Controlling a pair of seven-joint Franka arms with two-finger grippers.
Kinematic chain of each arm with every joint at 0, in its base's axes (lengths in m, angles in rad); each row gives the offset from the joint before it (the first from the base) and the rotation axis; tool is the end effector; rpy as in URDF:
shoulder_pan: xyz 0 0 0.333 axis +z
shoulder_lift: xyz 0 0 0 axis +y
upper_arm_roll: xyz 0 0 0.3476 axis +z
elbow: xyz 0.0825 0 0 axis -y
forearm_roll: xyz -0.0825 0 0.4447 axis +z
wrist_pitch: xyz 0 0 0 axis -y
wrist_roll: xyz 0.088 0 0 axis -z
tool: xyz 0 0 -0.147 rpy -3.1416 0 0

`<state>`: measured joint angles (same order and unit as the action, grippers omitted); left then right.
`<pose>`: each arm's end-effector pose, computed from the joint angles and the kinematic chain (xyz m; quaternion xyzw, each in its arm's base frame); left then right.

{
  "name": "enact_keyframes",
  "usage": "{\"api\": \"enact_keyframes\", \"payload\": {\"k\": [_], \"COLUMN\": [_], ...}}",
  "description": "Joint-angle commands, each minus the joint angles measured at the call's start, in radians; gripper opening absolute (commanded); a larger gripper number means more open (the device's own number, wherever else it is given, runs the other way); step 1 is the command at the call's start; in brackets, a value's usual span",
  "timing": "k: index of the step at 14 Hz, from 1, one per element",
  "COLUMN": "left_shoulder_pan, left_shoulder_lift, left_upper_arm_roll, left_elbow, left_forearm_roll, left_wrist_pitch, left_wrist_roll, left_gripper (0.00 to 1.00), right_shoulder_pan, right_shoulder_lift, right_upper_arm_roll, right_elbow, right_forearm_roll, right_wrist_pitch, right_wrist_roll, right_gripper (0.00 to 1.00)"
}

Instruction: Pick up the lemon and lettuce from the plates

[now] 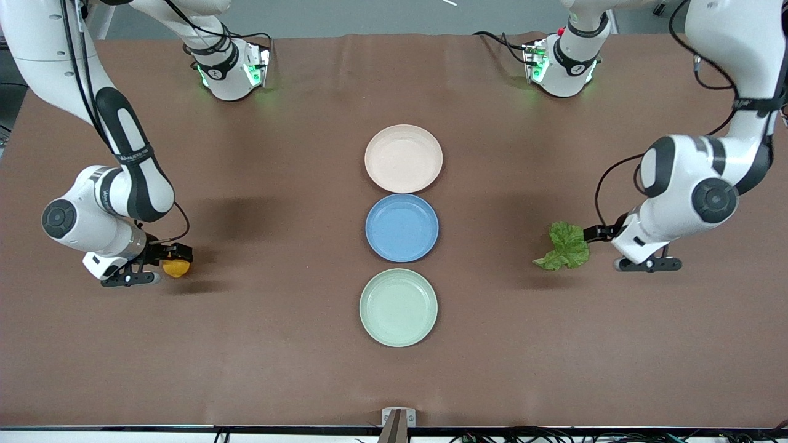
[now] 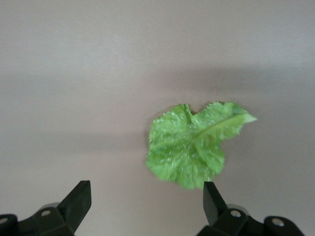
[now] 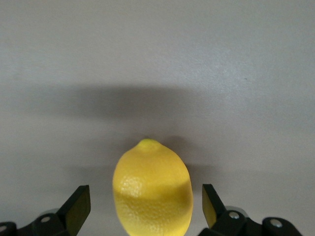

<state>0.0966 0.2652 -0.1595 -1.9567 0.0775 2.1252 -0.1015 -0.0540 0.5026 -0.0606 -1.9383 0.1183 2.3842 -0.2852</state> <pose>0.6473 -0.0329 0.2902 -0.9989 0.0009 0.0452 0.0148 0.6655 -0.0722 0.1600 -0.9983 -0.0445 0.0219 0.0297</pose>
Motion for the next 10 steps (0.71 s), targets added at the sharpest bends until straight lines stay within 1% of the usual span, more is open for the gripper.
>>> {"api": "enact_keyframes", "payload": {"k": [1,3,5,6,8,10], "left_shoulder_pan": [0.008,0.006,0.011,0.011,0.012,0.011], "left_shoulder_lift": [-0.165,-0.248,-0.271,-0.271,-0.271,-0.268], "left_upper_arm_roll": [-0.008,-0.008,-0.006,-0.005,-0.002,0.003], "left_elbow": [-0.019,0.028,0.123,0.183,0.281,0.344], "left_forearm_roll": [0.004,0.002,-0.025,-0.048,-0.058,-0.058], "left_wrist_pitch": [-0.091,-0.199,-0.333,-0.396,-0.471,-0.493], "left_wrist_roll": [0.013,0.008,0.019,0.02,0.019,0.019], "left_gripper": [1.0,1.0,1.0,1.0,1.0,1.0], "right_shoulder_pan": [0.005,0.02,0.022,0.023,0.029,0.042], "right_shoulder_lift": [-0.065,-0.137,-0.218,-0.252,-0.288,-0.289], "right_upper_arm_roll": [0.007,0.005,0.004,0.004,0.007,0.007], "right_elbow": [0.053,0.056,0.07,0.091,0.178,0.304], "right_forearm_roll": [0.021,0.011,0.004,-0.014,-0.063,-0.075], "right_wrist_pitch": [-0.167,-0.258,-0.382,-0.454,-0.621,-0.777], "right_wrist_roll": [0.071,0.141,0.164,0.184,0.227,0.245], "right_gripper": [1.0,1.0,1.0,1.0,1.0,1.0]}}
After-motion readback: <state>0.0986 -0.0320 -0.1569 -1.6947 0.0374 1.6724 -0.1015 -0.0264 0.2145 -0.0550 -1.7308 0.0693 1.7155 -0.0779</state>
